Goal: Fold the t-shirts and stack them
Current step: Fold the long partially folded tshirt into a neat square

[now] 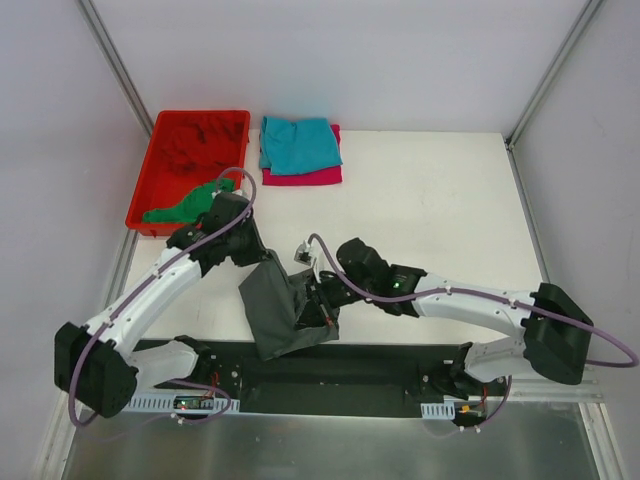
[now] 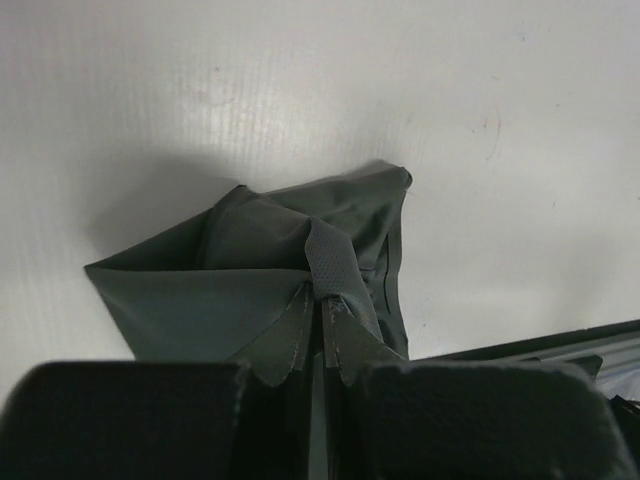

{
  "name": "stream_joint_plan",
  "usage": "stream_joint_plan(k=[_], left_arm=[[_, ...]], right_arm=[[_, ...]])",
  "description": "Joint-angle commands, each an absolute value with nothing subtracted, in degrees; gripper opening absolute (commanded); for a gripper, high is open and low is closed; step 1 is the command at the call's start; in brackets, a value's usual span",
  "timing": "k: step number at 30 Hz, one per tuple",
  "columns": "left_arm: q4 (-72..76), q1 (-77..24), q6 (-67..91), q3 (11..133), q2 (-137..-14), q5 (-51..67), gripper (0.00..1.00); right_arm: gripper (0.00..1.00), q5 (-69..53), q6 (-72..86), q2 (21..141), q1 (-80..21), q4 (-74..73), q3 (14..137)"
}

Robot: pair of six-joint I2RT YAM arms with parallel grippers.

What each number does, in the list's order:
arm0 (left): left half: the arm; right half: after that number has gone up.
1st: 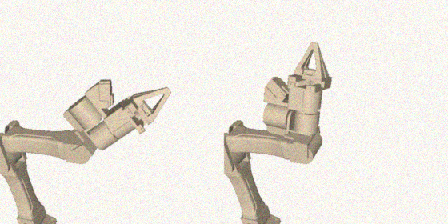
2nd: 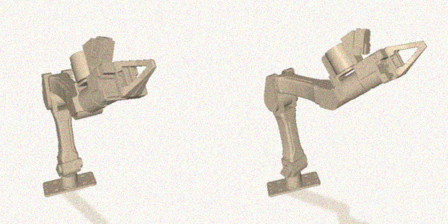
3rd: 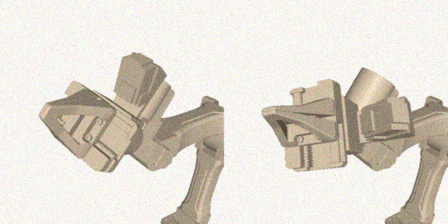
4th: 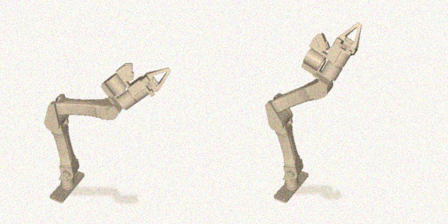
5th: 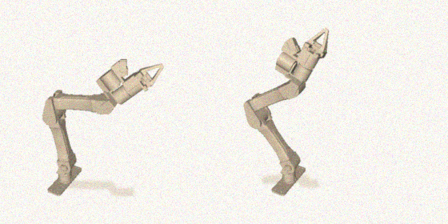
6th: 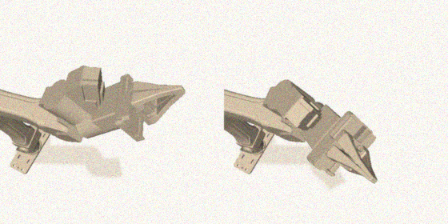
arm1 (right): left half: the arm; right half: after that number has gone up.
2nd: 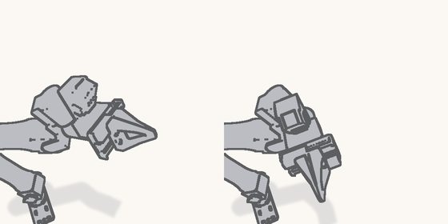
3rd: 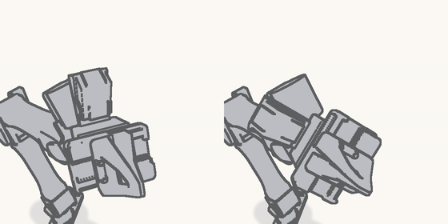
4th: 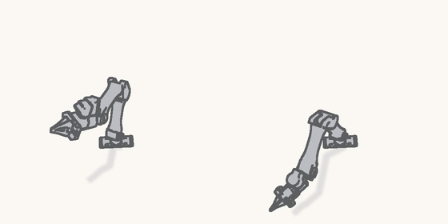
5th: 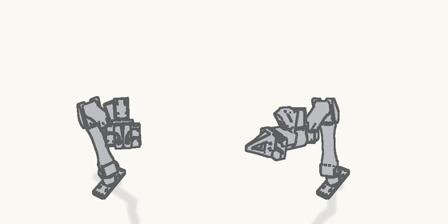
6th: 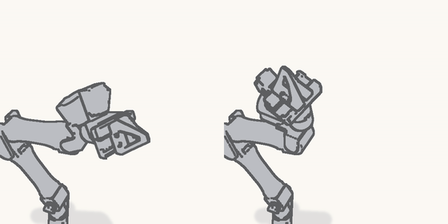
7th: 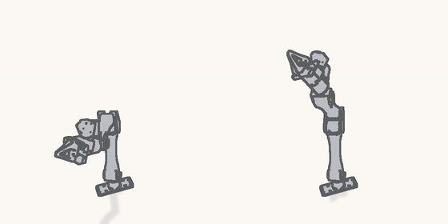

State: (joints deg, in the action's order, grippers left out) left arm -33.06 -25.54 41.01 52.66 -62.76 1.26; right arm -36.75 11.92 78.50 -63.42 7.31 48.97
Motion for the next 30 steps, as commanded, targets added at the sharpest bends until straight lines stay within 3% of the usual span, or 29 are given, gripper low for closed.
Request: stream_joint_plan(k=[1, 12, 22, 25, 27, 30], left_arm=[[-21.19, -27.67, 39.2, 56.68, -68.28, 3.16, 0.0], [-19.42, -33.31, 38.49, 64.86, -89.37, 2.55, 0.0], [-18.63, -36.21, 35.77, 68.2, -98.78, 8.08, 0.01], [-18.54, -37.26, 35.42, 68.55, -100.19, 8.44, 0.16], [-18.46, -37.44, 35.25, 68.82, -100.2, 8.87, 0.3], [-18.63, -37.44, 34.28, 69.61, -97.92, 8.79, 0.7]], right_arm=[[0.01, -37.54, 14.32, 72.43, -63.72, 7.38, 44.49], [0.02, -30.33, 18.28, 69.43, -57.48, 7.12, 33.49], [0.07, -26.46, 19.6, 71.02, -56.6, 7.03, 29.71], [0.11, -24.35, 19.78, 70.14, -56.69, 6.59, 28.83], [0.21, -23.39, 20.04, 69.09, -56.6, 6.07, 28.22], [0.34, -21.63, 18.38, 66.81, -56.6, 3.09, 28.39]])
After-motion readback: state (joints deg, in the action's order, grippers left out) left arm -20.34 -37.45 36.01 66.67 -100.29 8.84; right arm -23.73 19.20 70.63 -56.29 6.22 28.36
